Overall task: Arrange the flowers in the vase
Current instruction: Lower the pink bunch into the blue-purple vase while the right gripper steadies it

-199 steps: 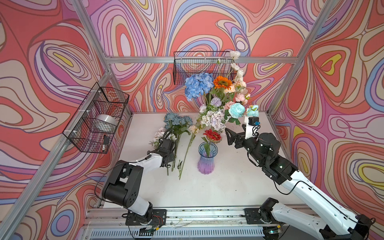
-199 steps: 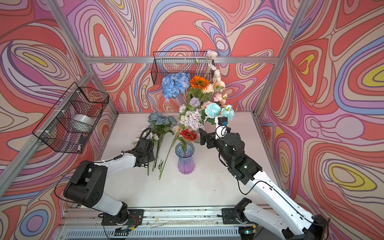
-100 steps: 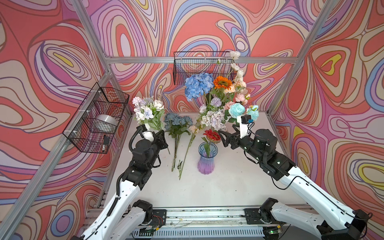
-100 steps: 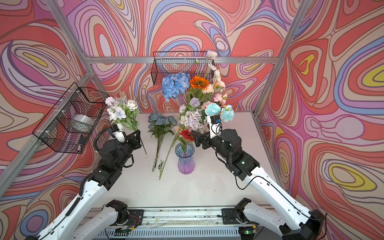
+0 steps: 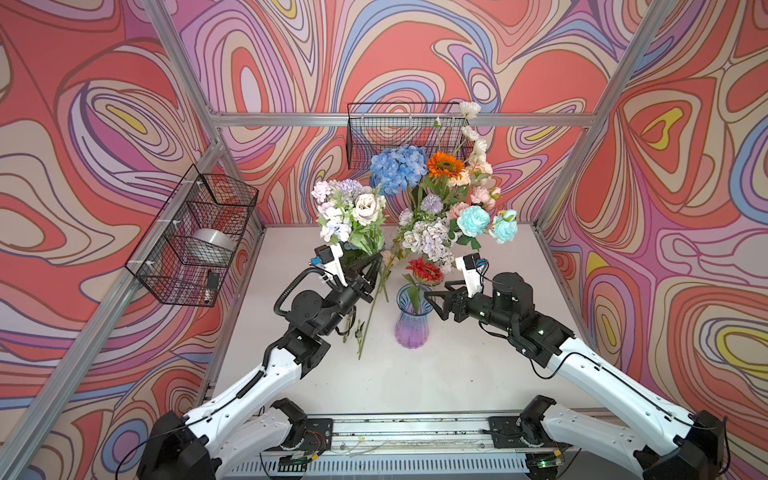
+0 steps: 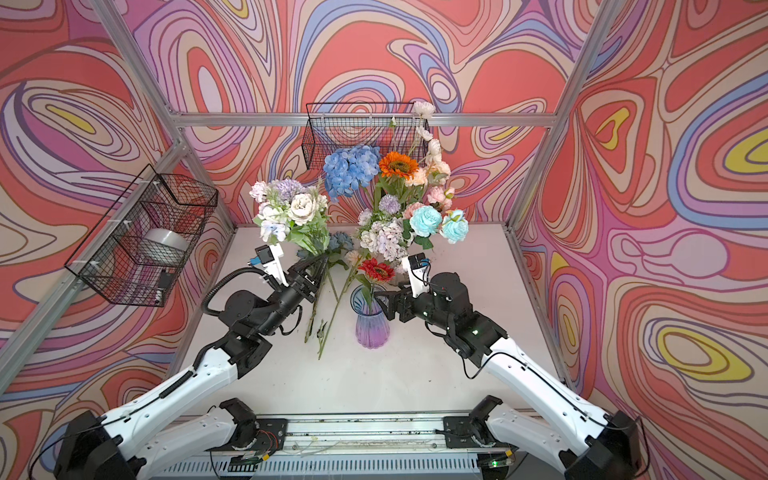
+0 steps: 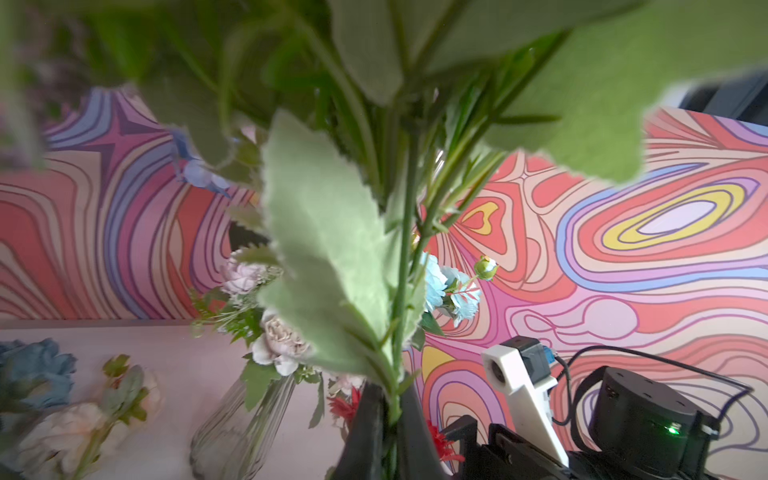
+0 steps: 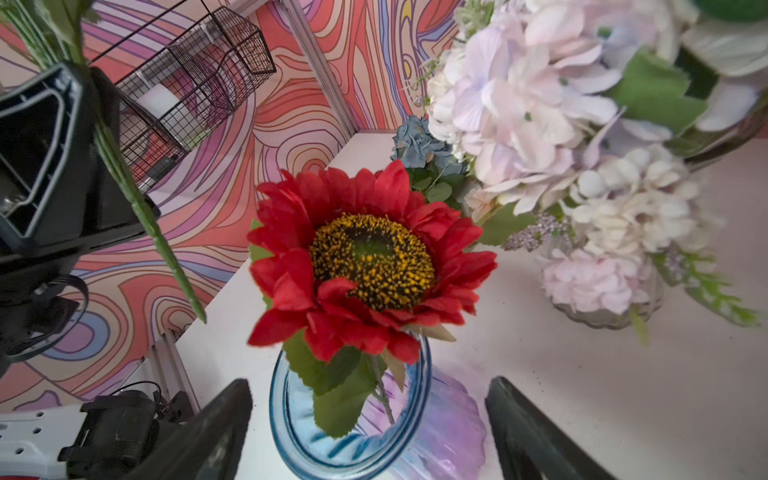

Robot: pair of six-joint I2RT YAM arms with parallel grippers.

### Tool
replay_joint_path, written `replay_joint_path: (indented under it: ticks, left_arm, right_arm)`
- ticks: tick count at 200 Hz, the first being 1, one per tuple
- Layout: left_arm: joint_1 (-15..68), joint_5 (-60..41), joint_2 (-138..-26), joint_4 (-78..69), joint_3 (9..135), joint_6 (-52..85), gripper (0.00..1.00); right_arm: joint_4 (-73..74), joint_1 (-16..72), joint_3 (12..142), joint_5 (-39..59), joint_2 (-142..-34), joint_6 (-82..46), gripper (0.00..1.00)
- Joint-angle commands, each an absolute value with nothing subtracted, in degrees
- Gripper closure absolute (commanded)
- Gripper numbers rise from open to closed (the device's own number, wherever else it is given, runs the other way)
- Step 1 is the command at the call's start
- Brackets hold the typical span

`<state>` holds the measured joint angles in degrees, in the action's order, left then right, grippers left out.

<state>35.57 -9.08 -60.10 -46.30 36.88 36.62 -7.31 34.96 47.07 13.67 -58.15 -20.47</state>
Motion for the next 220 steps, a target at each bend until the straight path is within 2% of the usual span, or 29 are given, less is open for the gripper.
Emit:
replay_joint_path:
  ticks: [1,52,85,120,151,178,185,220]
  left_arm:
    - [37.4,-11.0,-62.9,-56.6,39.6,34.6,1.0]
    - [42.7,-7.7,-69.6,-65.3,38.0,29.2,1.0]
    - [47.1,-2.1,-75.0,-70.2,36.3,20.8,1.0]
    - [51.2,4.6,-81.0,-77.6,33.4,13.2,1.0]
    - [52.2,5.6,-83.2,-75.8,32.1,13.9,1.0]
    - [52.6,5.2,-80.8,-69.2,31.7,15.3,1.0]
    - [52.6,5.2,-79.9,-67.1,31.7,15.5,0.95]
    - [52.6,3.4,-76.3,-58.7,32.4,16.5,0.55]
  right_arm:
    - [-0.5,35.1,45.8,14.4,-61.1,-22.4,0.09]
    - [3.1,35.1,46.8,7.3,-67.9,-22.9,0.15]
    - [4.1,35.1,45.6,1.9,-66.4,-23.0,0.24]
    - [5.1,35.1,43.5,2.2,-65.2,-24.2,0.25]
    - [3.8,35.0,43.6,2.0,-65.1,-24.1,0.25]
    - [2.7,35.1,43.8,0.9,-65.1,-23.7,0.26]
    - [2.4,35.1,43.9,0.6,-65.1,-23.5,0.26]
    - [1.8,35.1,44.0,0.3,-65.0,-23.2,0.27]
